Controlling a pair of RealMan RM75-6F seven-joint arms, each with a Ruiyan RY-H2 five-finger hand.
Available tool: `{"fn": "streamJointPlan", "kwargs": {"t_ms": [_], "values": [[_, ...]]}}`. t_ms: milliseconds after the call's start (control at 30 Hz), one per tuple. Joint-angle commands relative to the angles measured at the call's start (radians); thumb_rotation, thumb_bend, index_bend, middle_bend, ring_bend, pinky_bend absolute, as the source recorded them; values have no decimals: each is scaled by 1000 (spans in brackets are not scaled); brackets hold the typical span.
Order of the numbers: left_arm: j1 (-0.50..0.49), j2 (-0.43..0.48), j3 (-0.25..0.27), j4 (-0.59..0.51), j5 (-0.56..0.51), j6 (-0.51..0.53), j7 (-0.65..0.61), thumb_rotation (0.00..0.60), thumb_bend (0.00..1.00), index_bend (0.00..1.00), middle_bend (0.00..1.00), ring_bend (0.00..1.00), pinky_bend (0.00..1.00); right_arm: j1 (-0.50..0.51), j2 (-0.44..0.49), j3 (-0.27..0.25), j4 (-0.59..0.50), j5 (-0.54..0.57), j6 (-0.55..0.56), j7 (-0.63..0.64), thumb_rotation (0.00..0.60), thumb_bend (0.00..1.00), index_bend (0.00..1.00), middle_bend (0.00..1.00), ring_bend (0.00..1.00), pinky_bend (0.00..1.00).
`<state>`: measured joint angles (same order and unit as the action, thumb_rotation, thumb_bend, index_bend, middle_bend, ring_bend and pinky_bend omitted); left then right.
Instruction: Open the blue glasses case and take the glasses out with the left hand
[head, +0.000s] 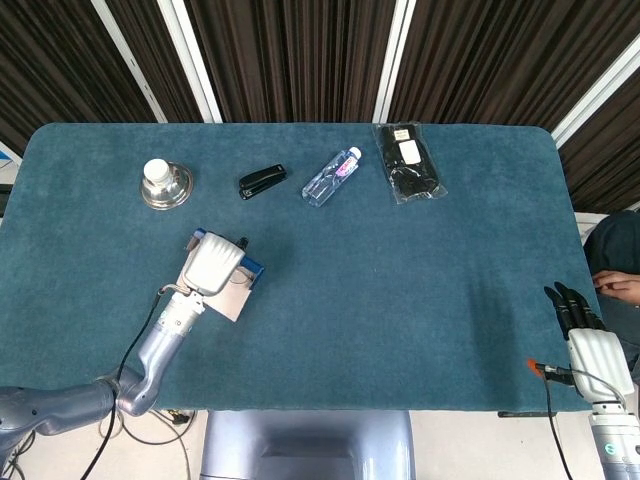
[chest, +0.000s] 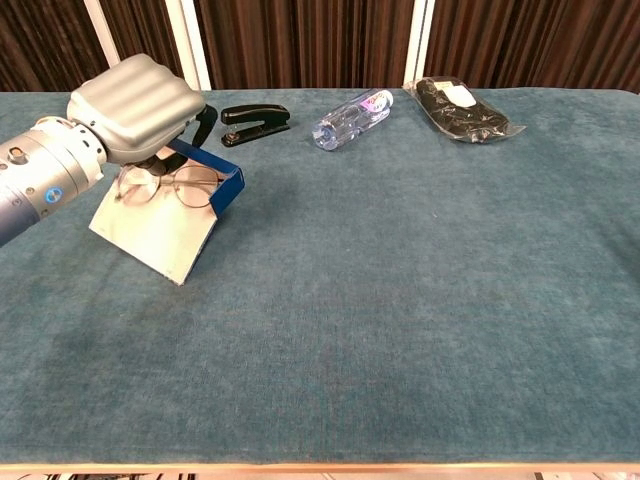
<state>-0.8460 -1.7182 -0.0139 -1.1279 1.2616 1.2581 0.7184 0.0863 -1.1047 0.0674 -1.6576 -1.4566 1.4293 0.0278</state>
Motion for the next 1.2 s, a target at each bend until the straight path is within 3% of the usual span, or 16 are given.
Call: {"fn": "streamJointPlan", "kwargs": {"t_ms": [33,667,767,1000,1200], "values": [[8,-3,-12,-11,-12,-12,-1,600,467,569,921,836,911,0,0,-1,0,-1,0,-1,600,142,0,0,0,232],[19,-32,-112,-6,-109,-84,97,600,462,545,921,836,911,-1,0,-3,2,-4,2,3,600,141,0,0,0,232],[14,-47,-135,10,-133,-96,105,600,427,507,918,836,911,-2,0,-2,2,-4,2,4,600,141,0,0,0,232],[19,-51,-152,31,-149,-103,116,600,269,284,914,833,911,-2,1,-2,3,-6,3,6,600,141,0,0,0,232],[34,-36,-151,28,-152,-106,117,600,215,255,909,827,911,-3,0,-4,3,-9,5,3,600,141,0,0,0,232]]}}
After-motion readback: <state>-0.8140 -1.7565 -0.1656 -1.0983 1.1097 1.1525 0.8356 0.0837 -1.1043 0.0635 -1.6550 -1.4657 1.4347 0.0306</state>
